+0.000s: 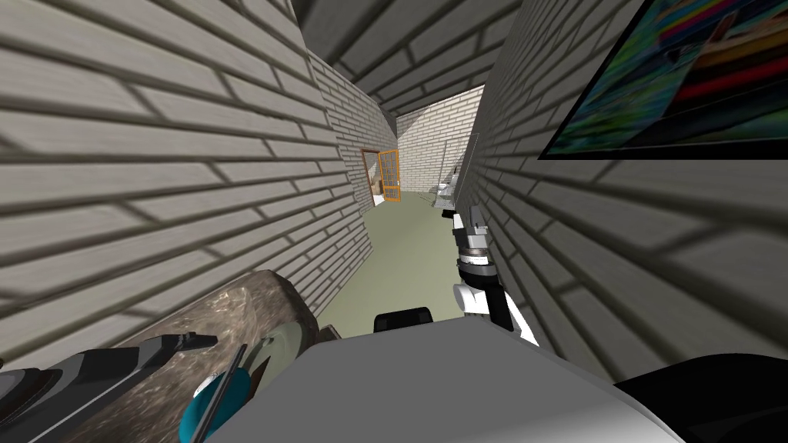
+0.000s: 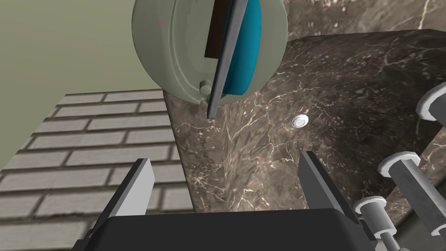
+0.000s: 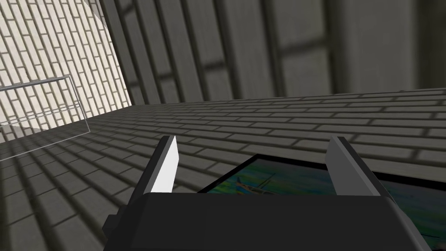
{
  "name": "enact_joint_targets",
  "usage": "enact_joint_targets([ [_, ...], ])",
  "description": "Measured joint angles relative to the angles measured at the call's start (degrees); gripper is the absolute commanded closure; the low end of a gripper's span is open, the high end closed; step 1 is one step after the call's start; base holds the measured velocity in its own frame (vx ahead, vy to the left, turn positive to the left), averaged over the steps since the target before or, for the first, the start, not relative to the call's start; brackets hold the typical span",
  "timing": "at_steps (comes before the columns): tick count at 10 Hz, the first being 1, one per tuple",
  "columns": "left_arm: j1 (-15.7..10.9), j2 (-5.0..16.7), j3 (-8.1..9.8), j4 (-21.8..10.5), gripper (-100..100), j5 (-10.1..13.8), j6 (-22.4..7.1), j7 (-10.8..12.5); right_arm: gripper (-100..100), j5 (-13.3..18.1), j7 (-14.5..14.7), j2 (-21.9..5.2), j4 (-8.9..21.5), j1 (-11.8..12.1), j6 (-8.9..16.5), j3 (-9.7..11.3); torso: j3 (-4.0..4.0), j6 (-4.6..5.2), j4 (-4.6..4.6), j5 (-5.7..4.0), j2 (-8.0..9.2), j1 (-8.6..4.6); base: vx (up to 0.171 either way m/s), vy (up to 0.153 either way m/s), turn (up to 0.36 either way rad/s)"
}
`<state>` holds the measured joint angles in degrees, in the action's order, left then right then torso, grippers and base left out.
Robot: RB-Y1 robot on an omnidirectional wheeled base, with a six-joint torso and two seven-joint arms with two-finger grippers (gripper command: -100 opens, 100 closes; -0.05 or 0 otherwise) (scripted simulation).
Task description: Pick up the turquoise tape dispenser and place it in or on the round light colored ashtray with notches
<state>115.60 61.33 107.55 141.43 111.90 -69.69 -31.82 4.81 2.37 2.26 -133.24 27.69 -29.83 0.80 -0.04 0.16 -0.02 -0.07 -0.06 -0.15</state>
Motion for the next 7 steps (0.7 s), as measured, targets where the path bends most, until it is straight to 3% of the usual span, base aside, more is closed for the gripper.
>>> enact_joint_targets([
  [1,0.1,-0.2,1.00,0.0,-100,0.8,-0.5,0.0,0,0.0,0.0,0.0,0.0,0.0,0.0,0.0,0.00,0.00,0.00,0.00,0.00,-0.03,-0.002,0.006,-0.001],
  [2,0.1,-0.2,1.11,0.0,0,0.9,-0.6,0.0,0,0.0,0.0,0.0,0.0,0.0,0.0,0.0,0.00,0.00,0.00,-0.01,-0.01,-0.06,0.000,0.000,0.000],
  [7,0.1,-0.2,1.09,0.0,0,0.9,-0.6,0.0,0,0.0,0.0,0.0,0.0,0.0,0.0,0.0,-0.01,0.00,-0.01,-0.02,-0.02,-0.10,0.000,0.000,0.000],
])
